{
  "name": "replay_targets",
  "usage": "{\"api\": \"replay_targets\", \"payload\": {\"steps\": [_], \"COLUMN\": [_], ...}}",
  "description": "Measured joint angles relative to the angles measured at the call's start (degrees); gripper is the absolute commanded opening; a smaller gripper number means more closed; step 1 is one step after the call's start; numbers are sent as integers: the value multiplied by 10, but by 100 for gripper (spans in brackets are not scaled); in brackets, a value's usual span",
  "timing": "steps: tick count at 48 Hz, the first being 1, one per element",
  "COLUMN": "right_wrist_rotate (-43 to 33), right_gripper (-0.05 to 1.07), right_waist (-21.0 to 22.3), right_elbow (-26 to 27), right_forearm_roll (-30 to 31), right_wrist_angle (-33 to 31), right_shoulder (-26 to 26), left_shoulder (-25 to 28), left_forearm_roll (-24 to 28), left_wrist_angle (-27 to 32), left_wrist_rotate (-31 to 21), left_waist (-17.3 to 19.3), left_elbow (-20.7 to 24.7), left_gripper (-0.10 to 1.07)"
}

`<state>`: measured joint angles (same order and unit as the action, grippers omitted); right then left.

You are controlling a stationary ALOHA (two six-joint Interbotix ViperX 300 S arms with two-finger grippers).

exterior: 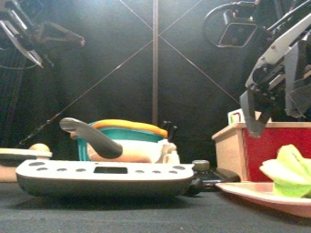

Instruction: Grab carrot bottom

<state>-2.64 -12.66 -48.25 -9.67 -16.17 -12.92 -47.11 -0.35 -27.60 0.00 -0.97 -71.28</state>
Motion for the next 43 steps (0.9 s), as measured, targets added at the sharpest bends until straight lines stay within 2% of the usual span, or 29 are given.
{"api": "replay_targets", "payload": {"steps": [7,18,23,29,43], "right_wrist_rotate": [1,1,0,0,0], "right_gripper": [98,98,98,97,90], "right_waist": [17,71,101,119,120], "right_elbow": [25,60,76,98,171], "right_forearm_roll": [10,47,36,11,-17], "right_wrist_angle": [24,87,124,137,117], "right_shoulder": [-2,4,30,62,151], "left_shoulder": [0,0,0,0,0], "left_forearm_roll": [0,0,0,0,-1], "left_wrist_angle": [0,0,0,0,0], "left_wrist_rotate": [0,1,1,0,-1], "left_waist": [0,0,0,0,-1], "left_elbow": [0,0,0,-1,-4], "left_gripper": [-2,-2,-2,-2,-2]}}
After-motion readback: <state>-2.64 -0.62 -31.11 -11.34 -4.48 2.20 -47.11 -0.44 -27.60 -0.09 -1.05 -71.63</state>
